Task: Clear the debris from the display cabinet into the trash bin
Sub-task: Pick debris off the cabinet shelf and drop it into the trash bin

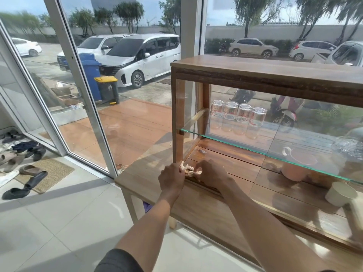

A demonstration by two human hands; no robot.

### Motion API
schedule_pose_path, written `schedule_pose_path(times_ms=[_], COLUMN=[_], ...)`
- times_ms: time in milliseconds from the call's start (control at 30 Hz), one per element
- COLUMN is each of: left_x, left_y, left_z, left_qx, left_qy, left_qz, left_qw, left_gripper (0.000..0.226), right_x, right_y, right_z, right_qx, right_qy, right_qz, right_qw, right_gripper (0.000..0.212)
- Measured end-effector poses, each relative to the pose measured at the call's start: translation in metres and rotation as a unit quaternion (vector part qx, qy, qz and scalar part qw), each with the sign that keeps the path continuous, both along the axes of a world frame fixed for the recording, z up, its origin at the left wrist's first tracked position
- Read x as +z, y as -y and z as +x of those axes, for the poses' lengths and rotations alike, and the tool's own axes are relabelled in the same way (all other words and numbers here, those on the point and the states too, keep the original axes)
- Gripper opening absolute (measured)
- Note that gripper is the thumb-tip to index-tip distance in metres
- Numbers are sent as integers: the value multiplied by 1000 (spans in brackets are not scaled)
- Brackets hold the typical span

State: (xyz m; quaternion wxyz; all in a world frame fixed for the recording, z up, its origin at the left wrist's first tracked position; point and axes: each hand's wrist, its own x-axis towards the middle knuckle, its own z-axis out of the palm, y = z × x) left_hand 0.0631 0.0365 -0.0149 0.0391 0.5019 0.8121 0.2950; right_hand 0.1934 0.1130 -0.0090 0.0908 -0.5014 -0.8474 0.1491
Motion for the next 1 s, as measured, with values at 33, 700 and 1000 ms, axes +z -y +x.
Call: schedule_pose_path(times_ms=[33,700,1000], left_x=[-1,-7,-22], left_y=[0,53,115], left_z=[1,-33,-121], left_qx=[-1,-38,-46], left_qy=[2,-12,-47], left_qz=[2,38,-3], left_qw=[1000,998,998], left_gripper=[21,24,21], right_x=[0,2,-4], right_y=[-1,27,87], right_z=[0,-7,-83], right_qx=[0,26,33], right_qy=[0,-205,-202], right_qz=[1,-67,-154], right_qw=[1000,976,967], right_gripper=[26,22,28])
